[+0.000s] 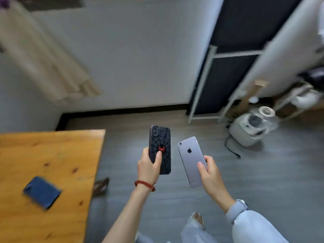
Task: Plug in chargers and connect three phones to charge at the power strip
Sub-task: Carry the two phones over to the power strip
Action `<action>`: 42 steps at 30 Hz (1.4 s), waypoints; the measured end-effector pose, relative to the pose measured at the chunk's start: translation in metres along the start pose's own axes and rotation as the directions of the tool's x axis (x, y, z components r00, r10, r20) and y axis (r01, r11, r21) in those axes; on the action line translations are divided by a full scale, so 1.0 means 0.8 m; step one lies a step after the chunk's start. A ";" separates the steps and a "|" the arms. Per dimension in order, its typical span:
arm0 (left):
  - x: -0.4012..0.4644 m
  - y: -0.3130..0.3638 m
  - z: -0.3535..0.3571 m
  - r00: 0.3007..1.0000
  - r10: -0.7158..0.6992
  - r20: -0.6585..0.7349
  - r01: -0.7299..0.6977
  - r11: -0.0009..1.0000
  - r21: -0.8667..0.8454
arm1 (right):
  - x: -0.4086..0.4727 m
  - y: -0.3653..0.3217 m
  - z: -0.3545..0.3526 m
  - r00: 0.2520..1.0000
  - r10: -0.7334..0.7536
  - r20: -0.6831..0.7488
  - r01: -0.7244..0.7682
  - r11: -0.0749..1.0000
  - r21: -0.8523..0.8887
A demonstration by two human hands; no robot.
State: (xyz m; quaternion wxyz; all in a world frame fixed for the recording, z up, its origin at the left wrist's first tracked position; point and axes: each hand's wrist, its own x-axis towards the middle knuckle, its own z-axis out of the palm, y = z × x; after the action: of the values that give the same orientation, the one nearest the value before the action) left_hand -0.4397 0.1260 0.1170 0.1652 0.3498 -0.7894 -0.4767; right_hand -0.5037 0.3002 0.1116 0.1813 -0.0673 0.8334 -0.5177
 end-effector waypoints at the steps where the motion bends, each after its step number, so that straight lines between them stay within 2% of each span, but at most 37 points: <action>1: -0.001 0.026 0.044 0.998 0.023 0.059 -0.022 1.000 -0.013 | 0.007 0.016 -0.043 0.997 0.026 -0.068 -0.026 1.000 0.012; 3: -0.005 0.073 0.123 0.983 0.068 0.172 -0.064 0.997 -0.030 | 0.018 0.044 -0.119 0.978 0.074 -0.193 -0.069 0.997 0.034; 6: -0.020 0.146 0.242 0.916 0.161 0.369 -0.153 0.987 -0.051 | 0.022 0.088 -0.234 0.897 0.174 -0.407 -0.140 0.984 0.114; 11: -0.051 0.248 0.419 0.741 0.309 0.597 -0.333 0.940 -0.073 | 0.018 0.156 -0.383 0.679 0.320 -0.661 -0.210 0.947 0.243; 14: -0.071 0.297 0.519 0.622 0.363 0.694 -0.407 0.907 -0.110 | 0.022 0.194 -0.459 0.570 0.366 -0.736 -0.233 0.931 0.283; 17: -0.097 0.347 0.632 0.506 0.406 0.761 -0.467 0.871 -0.154 | 0.038 0.239 -0.546 0.477 0.418 -0.773 -0.253 0.908 0.335; 21: -0.130 0.422 0.780 0.343 0.418 0.841 -0.478 0.848 -0.227 | 0.071 0.282 -0.676 0.374 0.463 -0.804 -0.268 0.883 0.384; 25: -0.187 0.502 0.908 0.215 0.431 0.876 -0.491 0.823 -0.284 | 0.076 0.310 -0.801 0.281 0.491 -0.825 -0.246 0.867 0.433; 32: -0.348 0.600 1.107 -0.101 0.388 0.916 -0.543 0.750 -0.378 | 0.017 0.410 -0.969 -0.037 0.579 -0.815 -0.174 0.799 0.576; 37: -0.493 0.648 1.246 -0.238 0.382 0.893 -0.563 0.695 -0.447 | -0.039 0.514 -1.112 -0.153 0.592 -0.791 -0.135 0.781 0.610; 42: -0.643 0.724 1.377 -0.277 0.355 0.893 -0.592 0.669 -0.449 | -0.101 0.606 -1.285 -0.165 0.608 -0.776 -0.120 0.769 0.628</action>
State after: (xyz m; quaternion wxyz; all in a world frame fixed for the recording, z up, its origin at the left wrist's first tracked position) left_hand -0.9622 1.3667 0.1163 -0.2892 -0.4218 -0.7642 -0.3930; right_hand -0.7749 1.4069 0.1100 -0.3117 0.5981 0.5766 -0.4611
